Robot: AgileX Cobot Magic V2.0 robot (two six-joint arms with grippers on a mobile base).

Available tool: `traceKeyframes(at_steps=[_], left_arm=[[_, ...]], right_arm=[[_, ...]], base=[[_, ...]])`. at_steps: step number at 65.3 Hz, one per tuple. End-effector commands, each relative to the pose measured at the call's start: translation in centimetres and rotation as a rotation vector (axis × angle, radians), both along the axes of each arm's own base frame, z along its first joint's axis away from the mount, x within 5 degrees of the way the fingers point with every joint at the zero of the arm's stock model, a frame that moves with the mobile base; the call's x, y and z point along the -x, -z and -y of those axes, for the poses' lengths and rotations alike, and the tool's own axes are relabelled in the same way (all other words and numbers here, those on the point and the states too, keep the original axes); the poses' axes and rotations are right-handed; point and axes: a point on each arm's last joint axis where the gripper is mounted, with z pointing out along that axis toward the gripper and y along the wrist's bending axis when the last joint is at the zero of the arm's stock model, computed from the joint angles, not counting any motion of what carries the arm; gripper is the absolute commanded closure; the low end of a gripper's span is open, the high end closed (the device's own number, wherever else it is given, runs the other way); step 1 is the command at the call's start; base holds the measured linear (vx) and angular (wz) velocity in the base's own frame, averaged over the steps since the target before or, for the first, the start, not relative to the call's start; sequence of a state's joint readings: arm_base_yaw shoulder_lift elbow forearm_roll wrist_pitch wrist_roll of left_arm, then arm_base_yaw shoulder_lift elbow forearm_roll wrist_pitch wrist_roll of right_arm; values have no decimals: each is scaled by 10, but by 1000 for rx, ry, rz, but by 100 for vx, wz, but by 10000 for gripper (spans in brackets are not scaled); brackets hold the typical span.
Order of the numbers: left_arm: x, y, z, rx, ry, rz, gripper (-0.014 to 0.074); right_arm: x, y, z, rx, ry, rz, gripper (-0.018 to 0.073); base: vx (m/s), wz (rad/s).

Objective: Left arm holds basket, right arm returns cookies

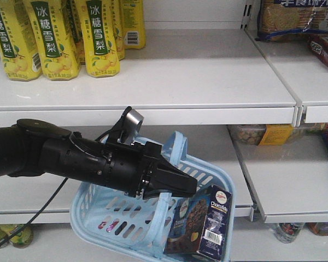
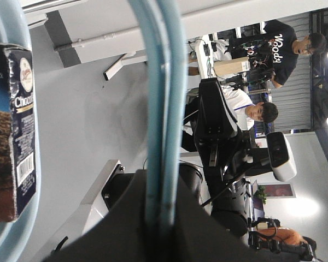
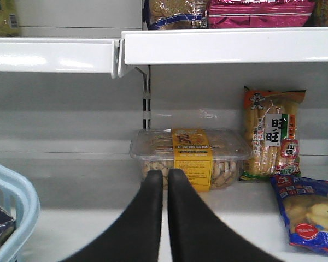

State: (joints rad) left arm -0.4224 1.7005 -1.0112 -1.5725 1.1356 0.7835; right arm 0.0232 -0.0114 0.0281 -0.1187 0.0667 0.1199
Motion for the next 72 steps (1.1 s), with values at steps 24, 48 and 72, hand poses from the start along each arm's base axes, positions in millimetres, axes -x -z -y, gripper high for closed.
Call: traceKeyframes(at_steps=[24, 48, 72], left_arm=[[-15, -42, -3, 174, -162, 66, 602], [-15, -42, -3, 174, -162, 66, 602], [-15, -42, -3, 174, -162, 66, 602]], right_arm=[[0, -1, -1, 13, -8, 70, 565], [0, -1, -1, 13, -8, 70, 565], [0, -1, -1, 13, -8, 70, 565]], base=[[1, 0], [0, 0], [0, 0]])
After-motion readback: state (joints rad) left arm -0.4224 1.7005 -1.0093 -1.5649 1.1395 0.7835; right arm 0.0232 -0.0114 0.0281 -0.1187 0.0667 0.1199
